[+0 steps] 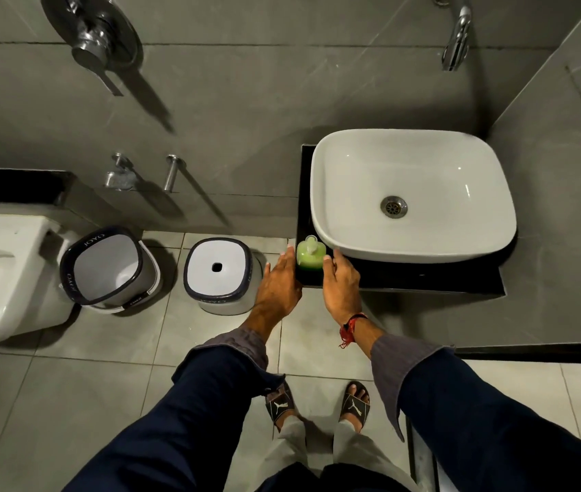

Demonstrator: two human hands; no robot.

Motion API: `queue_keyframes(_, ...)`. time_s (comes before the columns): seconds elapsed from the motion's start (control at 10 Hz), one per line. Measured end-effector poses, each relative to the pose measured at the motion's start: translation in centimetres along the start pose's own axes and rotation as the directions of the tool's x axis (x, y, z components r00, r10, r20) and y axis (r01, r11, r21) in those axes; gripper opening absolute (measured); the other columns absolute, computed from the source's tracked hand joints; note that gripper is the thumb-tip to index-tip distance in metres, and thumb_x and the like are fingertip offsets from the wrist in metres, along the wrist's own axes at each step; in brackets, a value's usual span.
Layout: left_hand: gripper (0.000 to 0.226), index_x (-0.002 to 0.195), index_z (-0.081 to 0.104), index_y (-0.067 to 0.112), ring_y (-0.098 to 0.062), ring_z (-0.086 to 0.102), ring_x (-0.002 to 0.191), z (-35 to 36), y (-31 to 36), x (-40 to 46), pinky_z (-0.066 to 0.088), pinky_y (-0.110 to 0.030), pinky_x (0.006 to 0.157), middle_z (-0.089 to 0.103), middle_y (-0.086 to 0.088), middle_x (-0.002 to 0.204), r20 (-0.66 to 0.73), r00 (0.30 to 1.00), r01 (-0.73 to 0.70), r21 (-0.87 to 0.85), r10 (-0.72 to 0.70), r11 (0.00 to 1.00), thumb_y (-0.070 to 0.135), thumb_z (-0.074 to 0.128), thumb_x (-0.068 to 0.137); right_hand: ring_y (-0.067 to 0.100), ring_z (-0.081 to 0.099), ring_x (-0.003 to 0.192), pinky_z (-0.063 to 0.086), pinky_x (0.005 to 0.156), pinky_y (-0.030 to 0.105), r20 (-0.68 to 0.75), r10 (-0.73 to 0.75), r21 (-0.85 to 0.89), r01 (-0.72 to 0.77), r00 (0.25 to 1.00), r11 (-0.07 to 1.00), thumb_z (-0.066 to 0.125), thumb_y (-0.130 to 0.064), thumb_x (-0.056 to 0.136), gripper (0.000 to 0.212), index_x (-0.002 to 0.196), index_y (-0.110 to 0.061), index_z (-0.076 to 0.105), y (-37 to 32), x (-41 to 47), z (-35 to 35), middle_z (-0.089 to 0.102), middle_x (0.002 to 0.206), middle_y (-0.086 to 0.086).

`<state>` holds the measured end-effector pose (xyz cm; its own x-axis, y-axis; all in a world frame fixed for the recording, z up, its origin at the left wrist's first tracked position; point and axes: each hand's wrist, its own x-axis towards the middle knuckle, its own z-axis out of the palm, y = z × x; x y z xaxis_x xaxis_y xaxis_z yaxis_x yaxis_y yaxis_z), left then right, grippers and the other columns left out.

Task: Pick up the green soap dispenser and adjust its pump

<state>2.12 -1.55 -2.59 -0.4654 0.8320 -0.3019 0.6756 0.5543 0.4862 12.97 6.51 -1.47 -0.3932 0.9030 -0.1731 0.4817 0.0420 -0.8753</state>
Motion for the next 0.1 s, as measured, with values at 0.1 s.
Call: queue_keyframes(0.1,0.08,0.166,0.008,0.001,-0.033,0.029,0.158,-2.76,-0.63,0.58,0.017,-0.049,0.131,0.028,-0.016,0.171,-0.066,0.998,0.026,0.065,-0.022,0.998,0.008,0.053,0.101,0.032,0.067,0.107,0.054,0.099,0.04,-0.143,-0.17,-0.053,0.164,0.975,0.985,0.049,-0.012,0.105,0.025,0.118,-0.001,0.067,-1.1,1.02,-2.1,0.071,0.113,0.018)
